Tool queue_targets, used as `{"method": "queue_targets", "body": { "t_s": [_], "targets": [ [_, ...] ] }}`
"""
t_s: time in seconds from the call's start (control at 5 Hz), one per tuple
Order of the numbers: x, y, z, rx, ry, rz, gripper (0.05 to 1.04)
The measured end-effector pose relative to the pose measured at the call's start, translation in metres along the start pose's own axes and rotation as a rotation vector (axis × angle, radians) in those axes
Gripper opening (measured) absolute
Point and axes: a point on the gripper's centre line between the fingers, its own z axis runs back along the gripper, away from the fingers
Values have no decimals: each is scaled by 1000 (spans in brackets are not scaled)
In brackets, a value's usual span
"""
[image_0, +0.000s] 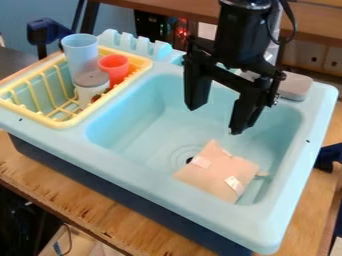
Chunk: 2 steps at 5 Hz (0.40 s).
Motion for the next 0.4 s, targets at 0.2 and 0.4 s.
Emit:
{"method": "queue_targets", "body": {
  "t_s": [0.2, 0.4],
  "targets": [
    [-1, 0, -10, 2, 34, 0, 1000],
    [-2, -2, -19, -4, 33, -6, 1000]
  ]
}}
